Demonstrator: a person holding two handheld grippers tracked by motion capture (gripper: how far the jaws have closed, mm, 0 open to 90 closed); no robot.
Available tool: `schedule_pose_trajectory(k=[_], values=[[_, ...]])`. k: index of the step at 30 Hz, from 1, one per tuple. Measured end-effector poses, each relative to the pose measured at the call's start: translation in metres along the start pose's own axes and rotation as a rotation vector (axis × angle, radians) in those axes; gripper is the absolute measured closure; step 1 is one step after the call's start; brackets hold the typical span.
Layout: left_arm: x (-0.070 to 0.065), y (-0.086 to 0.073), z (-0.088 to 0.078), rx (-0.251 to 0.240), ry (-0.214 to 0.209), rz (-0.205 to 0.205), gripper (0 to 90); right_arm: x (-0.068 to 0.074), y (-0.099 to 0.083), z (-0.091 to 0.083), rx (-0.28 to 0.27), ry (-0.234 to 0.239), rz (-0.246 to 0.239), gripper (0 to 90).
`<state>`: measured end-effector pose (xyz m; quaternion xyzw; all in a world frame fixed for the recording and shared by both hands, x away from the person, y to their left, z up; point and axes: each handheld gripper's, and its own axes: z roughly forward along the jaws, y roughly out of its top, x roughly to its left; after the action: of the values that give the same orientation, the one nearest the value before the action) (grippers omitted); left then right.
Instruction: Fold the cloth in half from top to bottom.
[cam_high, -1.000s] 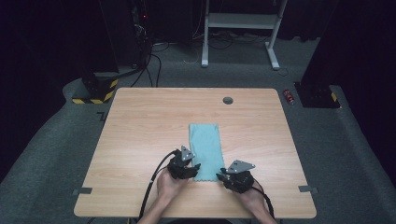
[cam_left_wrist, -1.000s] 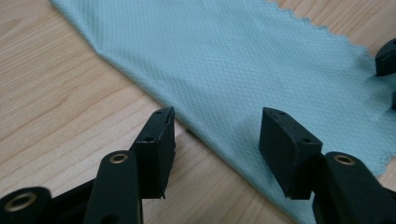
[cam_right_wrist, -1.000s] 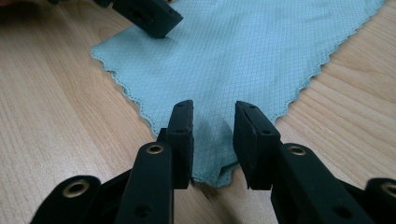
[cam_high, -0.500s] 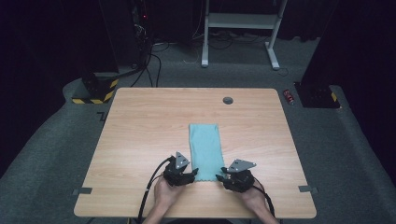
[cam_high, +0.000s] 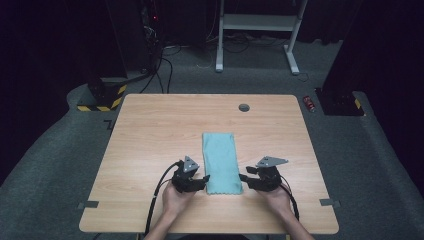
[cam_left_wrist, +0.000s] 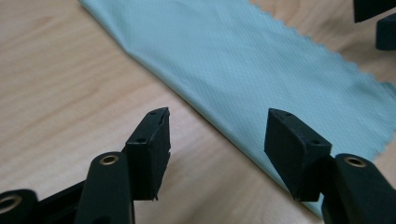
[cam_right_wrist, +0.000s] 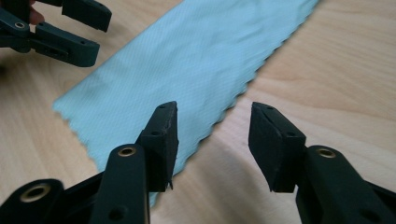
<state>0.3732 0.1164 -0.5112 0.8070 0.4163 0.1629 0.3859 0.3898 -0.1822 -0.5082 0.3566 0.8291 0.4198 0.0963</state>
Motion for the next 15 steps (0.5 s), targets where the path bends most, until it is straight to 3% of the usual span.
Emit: schedule_pose_trajectory(k=[5, 12, 15], values=[[0.018, 0.018, 0.005, -0.035, -0.021, -0.069, 41.2, -0.011, 0.008, 0.0, 0.042, -0.01, 0.054, 55.1], [0.032, 0.04, 0.012, -0.041, -0.012, -0.062, 41.1, -0.019, 0.025, -0.001, 0.028, -0.03, 0.06, 55.7], [0.04, 0.046, 0.016, -0.039, -0.012, -0.08, 40.9, -0.021, 0.034, 0.0, 0.032, -0.042, 0.054, 57.2]])
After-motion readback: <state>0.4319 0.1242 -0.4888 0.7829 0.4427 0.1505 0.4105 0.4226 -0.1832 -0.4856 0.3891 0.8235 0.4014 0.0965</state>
